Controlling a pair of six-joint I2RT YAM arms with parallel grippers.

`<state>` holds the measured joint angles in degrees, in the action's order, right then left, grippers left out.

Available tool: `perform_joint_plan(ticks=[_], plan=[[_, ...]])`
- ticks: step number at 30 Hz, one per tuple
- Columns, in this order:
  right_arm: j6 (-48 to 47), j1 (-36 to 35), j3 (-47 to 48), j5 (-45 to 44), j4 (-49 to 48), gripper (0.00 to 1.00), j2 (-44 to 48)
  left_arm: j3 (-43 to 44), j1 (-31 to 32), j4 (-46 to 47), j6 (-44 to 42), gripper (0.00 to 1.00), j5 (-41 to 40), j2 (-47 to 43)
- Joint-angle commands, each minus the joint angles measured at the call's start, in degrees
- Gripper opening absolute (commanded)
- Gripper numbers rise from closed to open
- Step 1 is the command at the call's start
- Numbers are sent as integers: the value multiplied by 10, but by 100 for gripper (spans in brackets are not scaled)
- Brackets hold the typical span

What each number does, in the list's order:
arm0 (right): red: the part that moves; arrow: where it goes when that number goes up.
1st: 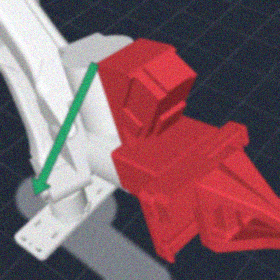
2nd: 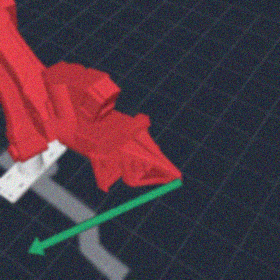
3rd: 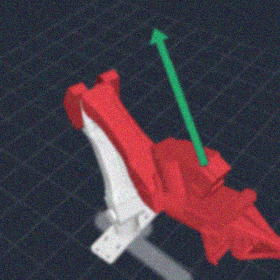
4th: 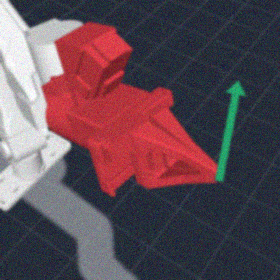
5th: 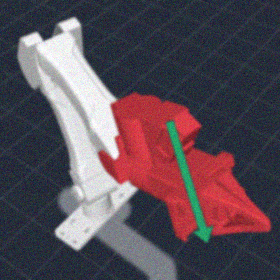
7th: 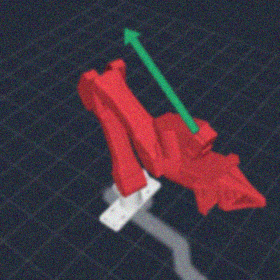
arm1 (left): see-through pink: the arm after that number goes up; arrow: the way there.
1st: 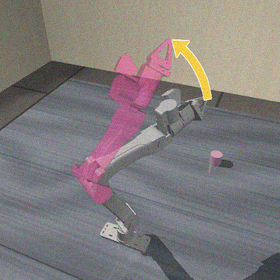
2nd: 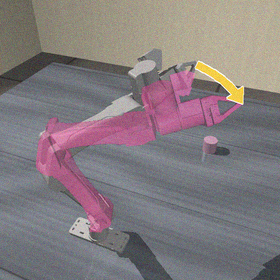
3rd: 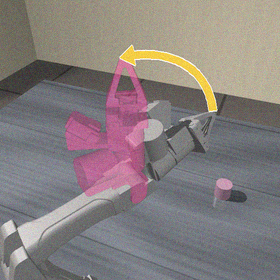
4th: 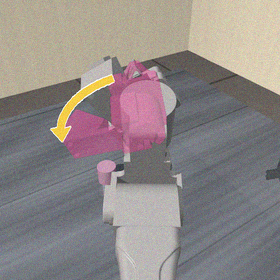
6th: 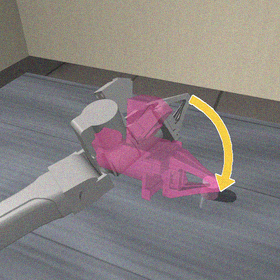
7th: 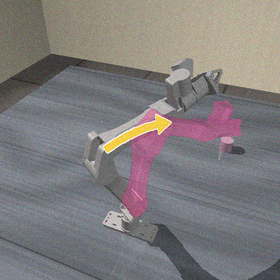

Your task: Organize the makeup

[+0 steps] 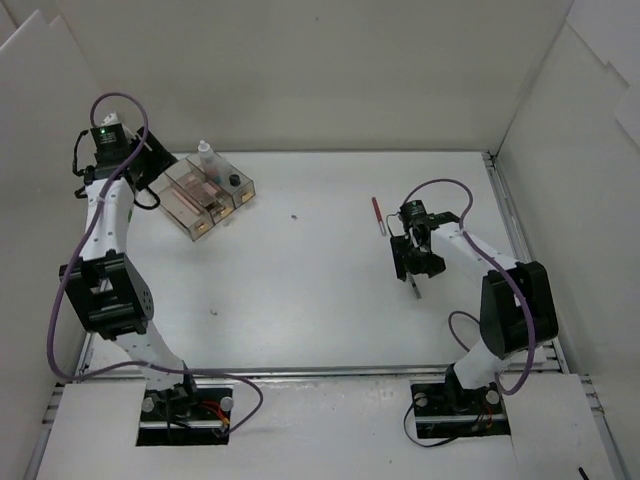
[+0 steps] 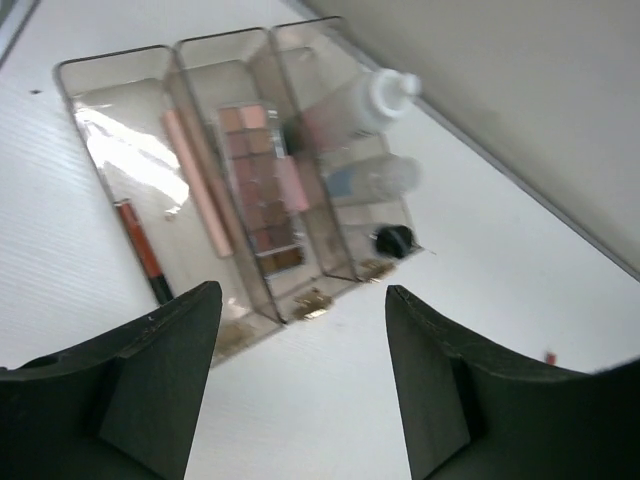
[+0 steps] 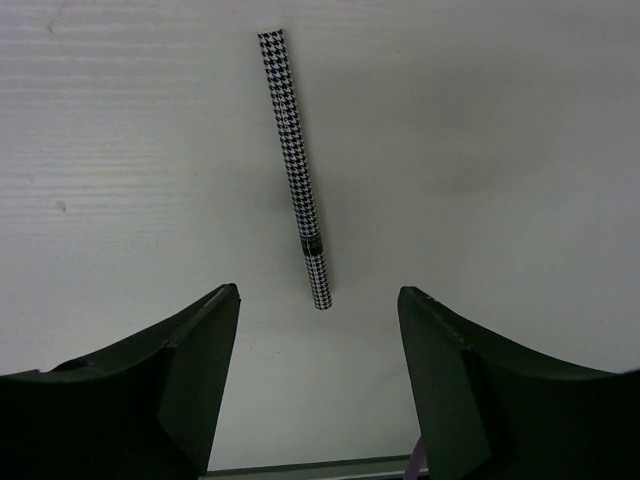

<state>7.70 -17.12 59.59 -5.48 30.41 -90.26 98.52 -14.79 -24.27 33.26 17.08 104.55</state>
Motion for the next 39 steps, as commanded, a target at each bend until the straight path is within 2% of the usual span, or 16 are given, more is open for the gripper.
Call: perform_joint_plan(ticks=[1,5,7,15,18,19,21,22,24,25,30,34,39], plan=[[-18,19,32,45,8,60,-39,-24,47,12,4,61,19,-83],[-22,37,36,69,4,56,-77,-56,80,-10,4,62,37,-128],[-23,48,40,78,4,55,-96,-107,95,2,10,62,39,-165],[-40,70,49,132,1,50,-127,-199,225,-1,9,62,65,-258],[-45,72,51,137,0,40,-128,-239,253,4,15,62,64,-287],[-47,73,52,138,0,31,-128,-253,266,3,18,62,64,-291],[-51,72,52,141,0,24,-128,-266,278,1,22,62,65,-301],[-52,71,53,142,2,15,-130,-275,288,2,25,62,61,-304],[-53,72,54,144,1,7,-130,-285,297,11,29,62,59,-312],[-57,72,53,146,-1,0,-128,-292,304,15,33,62,63,-313],[-57,44,70,160,-2,0,-99,-288,322,40,46,63,86,-315],[-42,8,102,228,-11,0,-42,-273,335,55,64,63,96,-309],[-9,-45,149,272,-26,0,6,-265,373,98,98,63,102,-295]])
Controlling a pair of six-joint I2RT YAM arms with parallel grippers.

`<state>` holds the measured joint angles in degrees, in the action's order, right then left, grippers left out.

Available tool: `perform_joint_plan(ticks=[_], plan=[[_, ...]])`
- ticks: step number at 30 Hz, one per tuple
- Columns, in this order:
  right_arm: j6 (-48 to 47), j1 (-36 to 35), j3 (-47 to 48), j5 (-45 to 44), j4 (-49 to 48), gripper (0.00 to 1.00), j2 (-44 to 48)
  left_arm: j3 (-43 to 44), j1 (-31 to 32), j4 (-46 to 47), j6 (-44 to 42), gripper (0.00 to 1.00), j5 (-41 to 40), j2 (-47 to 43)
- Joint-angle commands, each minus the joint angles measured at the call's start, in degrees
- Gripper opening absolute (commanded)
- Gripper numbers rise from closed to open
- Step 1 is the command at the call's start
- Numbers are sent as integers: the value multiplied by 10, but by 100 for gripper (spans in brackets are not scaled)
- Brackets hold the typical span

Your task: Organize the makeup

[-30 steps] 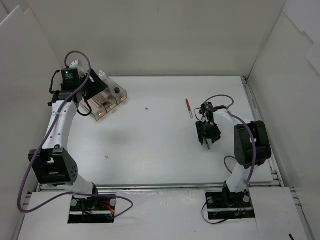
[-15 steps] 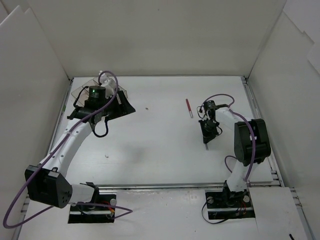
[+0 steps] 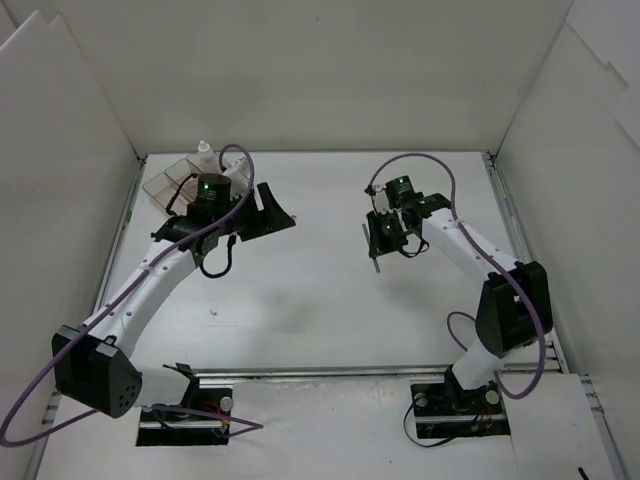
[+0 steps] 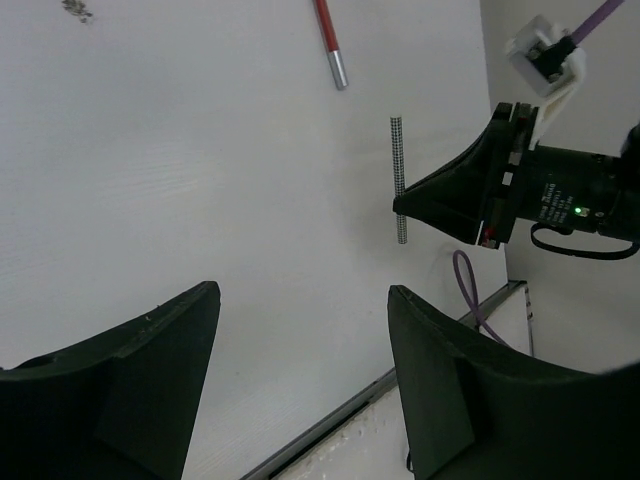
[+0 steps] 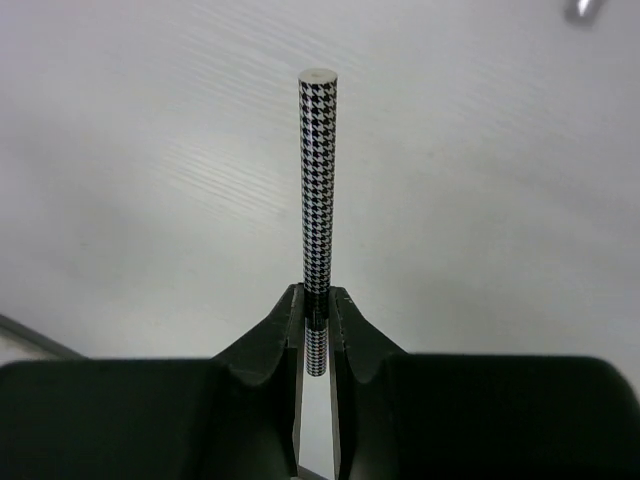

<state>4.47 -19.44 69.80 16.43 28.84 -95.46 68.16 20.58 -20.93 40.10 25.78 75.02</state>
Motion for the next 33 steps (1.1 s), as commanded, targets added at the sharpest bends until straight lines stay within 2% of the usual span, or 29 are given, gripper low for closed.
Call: perform_joint_plan(ticks=[1,10,22,24,25,27,28,29,31,33], plan=[[26,-29,64,56,-10,0,59,42,24,69,35,63,16,4],[48,-91,138,103,-12,1,55,89,92,108,47,62,-18,50],[53,-132,182,117,-12,3,56,129,119,116,54,58,-37,112],[53,-135,184,117,-12,4,57,131,119,120,58,52,-37,115],[52,-138,184,118,-12,4,56,133,119,122,60,41,-36,118],[52,-140,185,115,-13,6,55,137,119,122,61,30,-33,121],[52,-141,186,115,-13,7,55,137,119,125,63,21,-33,122],[53,-142,186,112,-13,11,53,136,119,126,67,17,-31,123],[55,-144,188,105,-15,14,51,135,119,125,72,6,-29,122],[55,-146,191,98,-18,21,49,131,119,128,78,1,-28,119]])
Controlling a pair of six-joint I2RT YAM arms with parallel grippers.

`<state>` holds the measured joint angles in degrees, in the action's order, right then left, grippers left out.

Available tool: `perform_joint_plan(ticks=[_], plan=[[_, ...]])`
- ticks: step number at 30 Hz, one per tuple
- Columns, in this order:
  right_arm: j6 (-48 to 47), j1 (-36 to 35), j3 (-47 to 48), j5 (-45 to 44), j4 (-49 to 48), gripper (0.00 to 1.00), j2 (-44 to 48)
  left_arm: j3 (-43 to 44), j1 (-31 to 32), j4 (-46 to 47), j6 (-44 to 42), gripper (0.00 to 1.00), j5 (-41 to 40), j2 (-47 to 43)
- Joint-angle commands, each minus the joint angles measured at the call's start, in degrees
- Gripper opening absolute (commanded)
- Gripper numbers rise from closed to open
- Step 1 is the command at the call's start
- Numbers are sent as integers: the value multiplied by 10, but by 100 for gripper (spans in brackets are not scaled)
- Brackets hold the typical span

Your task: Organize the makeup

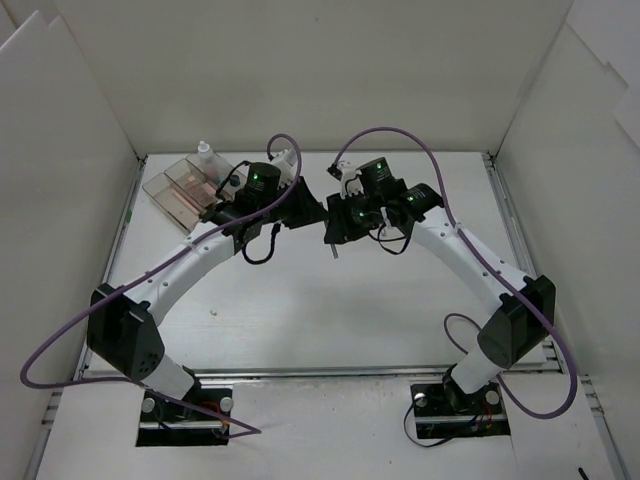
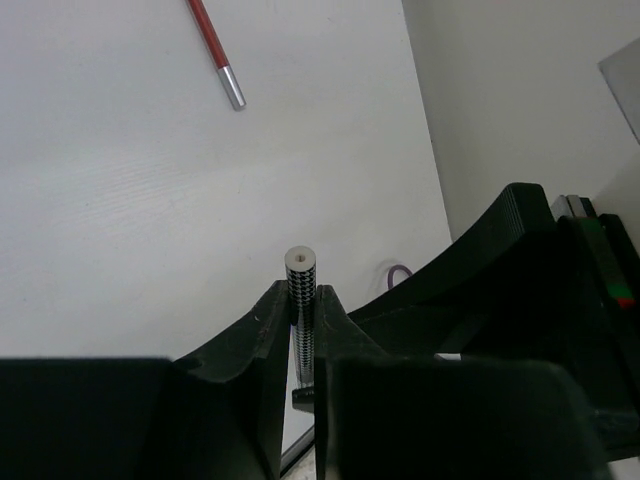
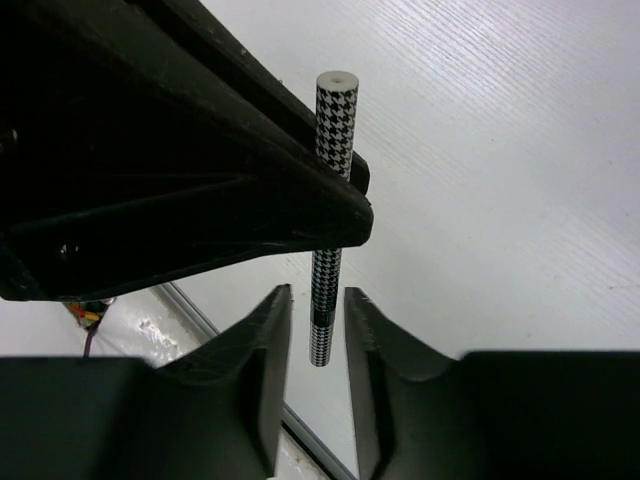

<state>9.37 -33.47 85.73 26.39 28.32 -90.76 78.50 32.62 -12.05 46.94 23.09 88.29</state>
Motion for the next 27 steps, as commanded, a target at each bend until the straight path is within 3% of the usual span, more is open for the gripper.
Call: perform_joint_plan(ticks=[1,3,4,5,8,12,18,23,27], plan=[[6,-4,32,-3,-13,28,1,25,-1,41,12,0,-2,-15],[5,-5,40,-5,-15,40,-4,21,-6,44,15,0,-1,-19],[5,-5,43,-7,-15,60,-6,18,-6,42,15,0,-1,-21],[5,-5,45,-19,-14,70,-10,16,-15,42,14,0,-1,-21],[0,2,44,-42,-14,83,-9,4,-51,31,7,0,-3,-30],[-8,41,23,-58,-14,86,-2,-11,-135,-5,-40,0,-28,-55],[-39,82,-25,-154,-13,86,9,4,-314,-62,-122,4,-50,-53],[-44,108,-47,-178,-13,86,1,56,-432,-87,-149,5,-36,22],[-47,119,-57,-198,-14,85,-13,106,-484,-69,-142,6,-8,87]])
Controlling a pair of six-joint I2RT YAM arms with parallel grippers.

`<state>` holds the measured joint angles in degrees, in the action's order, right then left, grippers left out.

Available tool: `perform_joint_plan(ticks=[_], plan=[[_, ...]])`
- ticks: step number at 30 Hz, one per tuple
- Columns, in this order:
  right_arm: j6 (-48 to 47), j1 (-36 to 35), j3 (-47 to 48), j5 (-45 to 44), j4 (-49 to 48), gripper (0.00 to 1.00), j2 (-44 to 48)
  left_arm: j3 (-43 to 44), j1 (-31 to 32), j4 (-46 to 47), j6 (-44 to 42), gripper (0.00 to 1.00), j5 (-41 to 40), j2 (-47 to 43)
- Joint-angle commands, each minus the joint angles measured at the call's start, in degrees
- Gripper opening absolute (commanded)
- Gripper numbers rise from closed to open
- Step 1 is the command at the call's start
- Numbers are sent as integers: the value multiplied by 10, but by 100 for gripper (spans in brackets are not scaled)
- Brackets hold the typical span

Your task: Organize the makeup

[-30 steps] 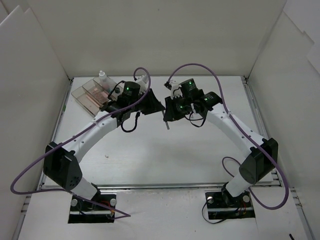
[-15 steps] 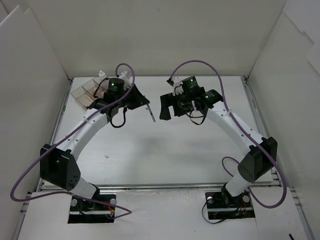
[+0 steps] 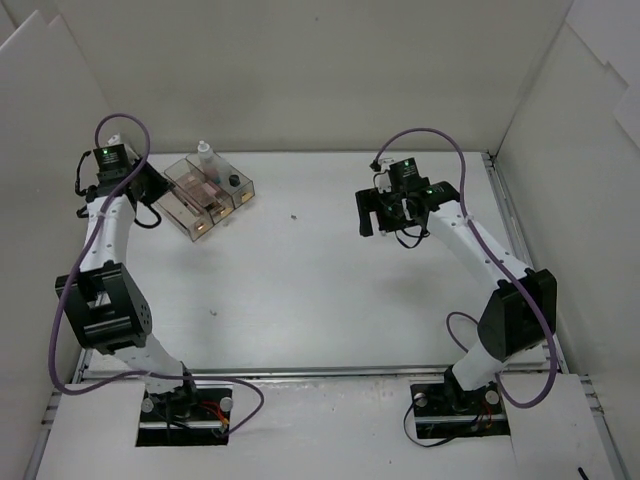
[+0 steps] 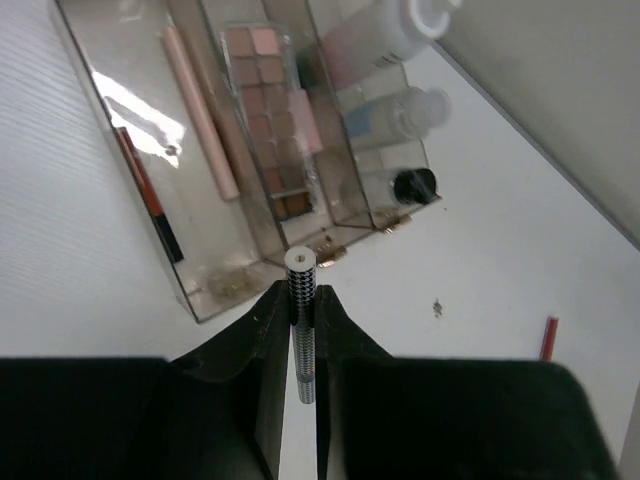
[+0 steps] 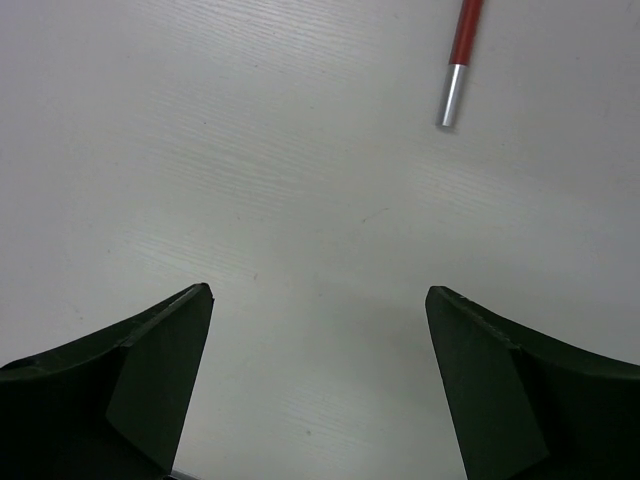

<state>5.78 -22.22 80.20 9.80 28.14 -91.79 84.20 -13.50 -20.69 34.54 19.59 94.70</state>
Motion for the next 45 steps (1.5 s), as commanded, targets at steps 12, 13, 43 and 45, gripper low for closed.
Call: perform_joint_plan(ticks=[12,13,43,45], plan=[[-7,23,-17,-58,-12,85,-20,184,-65,30,0,20,42,204],[-6,24,-17,-61,-12,85,-20,188,-65,28,1,25,42,216],[0,84,217,-52,-17,52,-348,-90,205,-70,-30,47,-32,-126],[4,85,222,-46,-18,48,-361,-125,217,-69,-26,47,-33,-164]])
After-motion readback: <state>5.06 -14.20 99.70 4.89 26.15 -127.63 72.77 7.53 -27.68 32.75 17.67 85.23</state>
